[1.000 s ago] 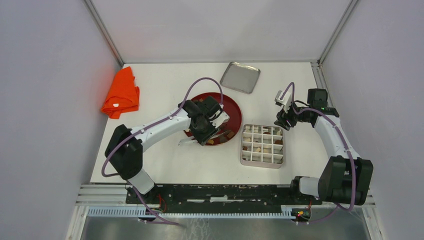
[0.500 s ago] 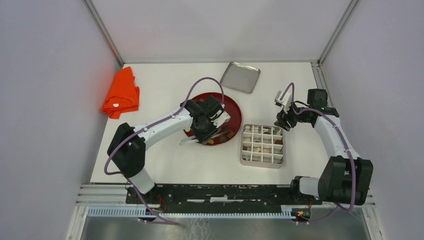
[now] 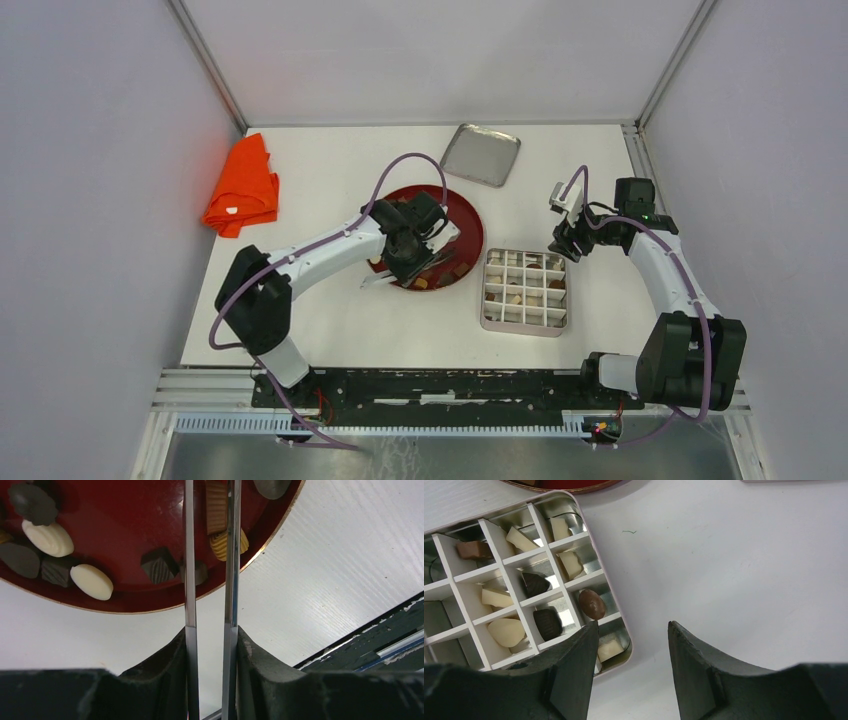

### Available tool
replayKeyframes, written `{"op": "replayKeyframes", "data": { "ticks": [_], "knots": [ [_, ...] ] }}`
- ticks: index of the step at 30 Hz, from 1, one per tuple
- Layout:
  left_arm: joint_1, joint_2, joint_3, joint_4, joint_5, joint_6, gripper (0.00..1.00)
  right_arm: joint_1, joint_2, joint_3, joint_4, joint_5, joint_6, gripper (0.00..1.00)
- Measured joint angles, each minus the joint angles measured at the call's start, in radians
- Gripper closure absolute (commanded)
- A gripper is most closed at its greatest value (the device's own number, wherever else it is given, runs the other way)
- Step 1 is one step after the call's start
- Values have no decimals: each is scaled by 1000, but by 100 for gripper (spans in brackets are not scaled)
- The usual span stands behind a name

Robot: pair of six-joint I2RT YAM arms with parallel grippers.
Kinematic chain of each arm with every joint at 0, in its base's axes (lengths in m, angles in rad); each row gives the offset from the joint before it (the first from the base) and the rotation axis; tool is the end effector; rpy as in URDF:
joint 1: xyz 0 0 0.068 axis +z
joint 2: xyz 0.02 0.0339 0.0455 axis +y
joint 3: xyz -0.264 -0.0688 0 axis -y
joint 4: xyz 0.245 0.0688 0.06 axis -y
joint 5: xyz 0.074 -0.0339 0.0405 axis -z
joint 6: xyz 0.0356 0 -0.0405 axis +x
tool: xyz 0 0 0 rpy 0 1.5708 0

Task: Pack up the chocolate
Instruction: Pick up the fake chocolate from the plate, then place the fake chocolate in the packing box.

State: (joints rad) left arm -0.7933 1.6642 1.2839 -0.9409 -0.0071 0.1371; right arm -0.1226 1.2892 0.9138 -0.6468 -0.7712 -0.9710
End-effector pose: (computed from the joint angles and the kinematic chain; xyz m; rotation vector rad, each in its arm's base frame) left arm 0.2257 -0.2289 0.2349 1.3003 2.5934 -0.1075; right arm 0.2496 -0.0058 0.2482 -1.1622 1.9479 0.4517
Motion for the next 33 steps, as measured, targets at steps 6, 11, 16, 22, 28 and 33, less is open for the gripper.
{"op": "replayKeyframes", "data": {
  "ticks": [6,11,16,22,28,33],
  "knots": [
    [13,-52,0,18,-43,-66,98,0,0,0,-4,-3,-3,41],
    [19,-122,-8,45,-44,-107,98,0,0,0,-6,-7,-3,41],
    [19,-158,-36,60,-39,-144,98,0,0,0,-5,-11,-3,40],
    [20,-254,-97,96,79,-175,98,0,0,0,-5,-10,-3,40],
    [11,-360,-179,218,269,-246,98,0,8,0,-6,-5,-8,40],
    [-59,-365,-220,347,362,-309,98,0,10,0,-5,3,-10,40]
  ]
}}
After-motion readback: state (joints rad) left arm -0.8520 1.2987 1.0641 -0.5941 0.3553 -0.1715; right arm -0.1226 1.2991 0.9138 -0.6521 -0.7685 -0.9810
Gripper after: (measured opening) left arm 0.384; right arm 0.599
